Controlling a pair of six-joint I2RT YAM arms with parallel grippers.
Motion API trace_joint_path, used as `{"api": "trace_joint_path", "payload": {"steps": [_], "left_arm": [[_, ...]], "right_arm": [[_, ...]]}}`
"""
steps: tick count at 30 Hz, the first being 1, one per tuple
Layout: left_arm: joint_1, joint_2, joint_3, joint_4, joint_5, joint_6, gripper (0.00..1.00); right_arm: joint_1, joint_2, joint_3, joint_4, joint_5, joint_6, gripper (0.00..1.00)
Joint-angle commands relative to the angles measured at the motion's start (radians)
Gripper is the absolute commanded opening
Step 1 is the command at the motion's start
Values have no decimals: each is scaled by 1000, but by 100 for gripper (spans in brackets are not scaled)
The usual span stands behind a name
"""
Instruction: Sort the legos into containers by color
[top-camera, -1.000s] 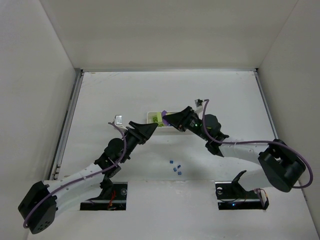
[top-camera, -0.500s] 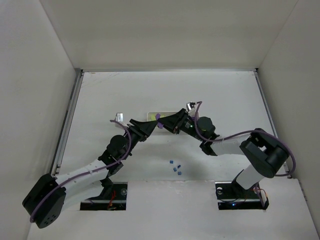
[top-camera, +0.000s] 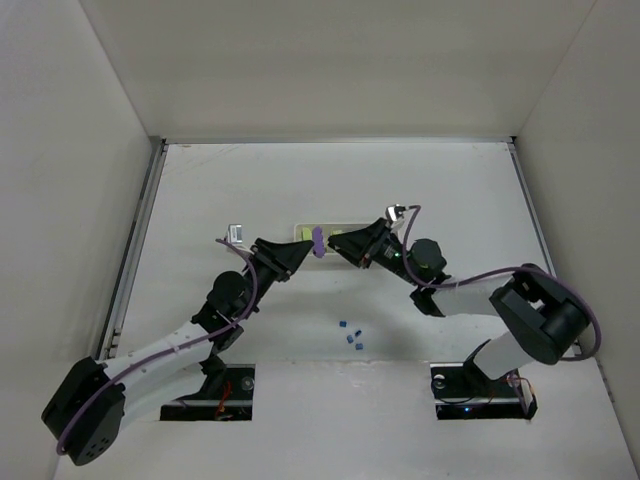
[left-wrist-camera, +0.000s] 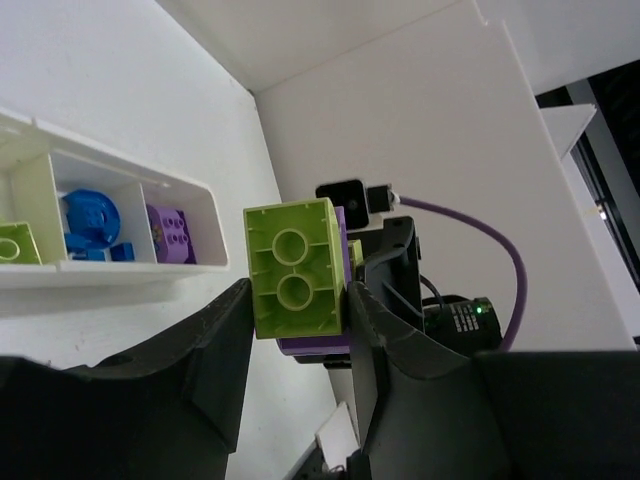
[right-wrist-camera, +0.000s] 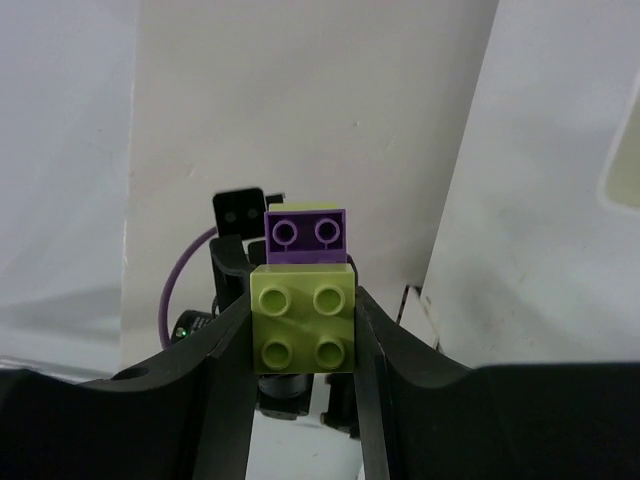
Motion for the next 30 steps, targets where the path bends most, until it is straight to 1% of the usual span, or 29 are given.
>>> {"api": "trace_joint_path", "payload": {"steps": [1, 5, 7, 9, 10, 12, 14, 17, 19, 21, 26, 30], "left_arm": [[20, -53, 12, -12, -19, 55, 14], [31, -50, 32, -99, -25, 101, 14], [46, -11, 86, -162, -25, 155, 15], [54, 61, 162, -223, -16, 199, 15], [46, 109, 198, -230, -11, 216, 15], [32, 157, 230, -202, -8, 229, 14], [23, 169, 230, -161, -19, 227, 14], [40, 151, 218, -165, -28, 221, 14], [54, 114, 204, -190, -28, 224, 14], [60, 53, 183, -219, -40, 224, 14], [103, -145, 154, -349, -68, 229, 15], [124, -240, 137, -437, -57, 207, 15]], "right_arm": [[-82, -101, -44, 25, -8, -47, 20], [-114, -183, -69, -96, 9, -129, 20], [-110, -215, -70, -183, 37, -194, 20], [-104, -252, -66, -292, 92, -264, 20], [-87, -273, -58, -355, 127, -298, 21], [-55, -298, -46, -421, 167, -350, 21], [-44, -331, -40, -479, 195, -401, 21], [-44, -362, -26, -585, 251, -456, 21], [-42, -335, 24, -674, 273, -513, 21], [-15, -281, 84, -722, 284, -562, 21], [94, -80, 256, -754, 340, -625, 22], [134, 72, 399, -802, 383, -660, 25]]}}
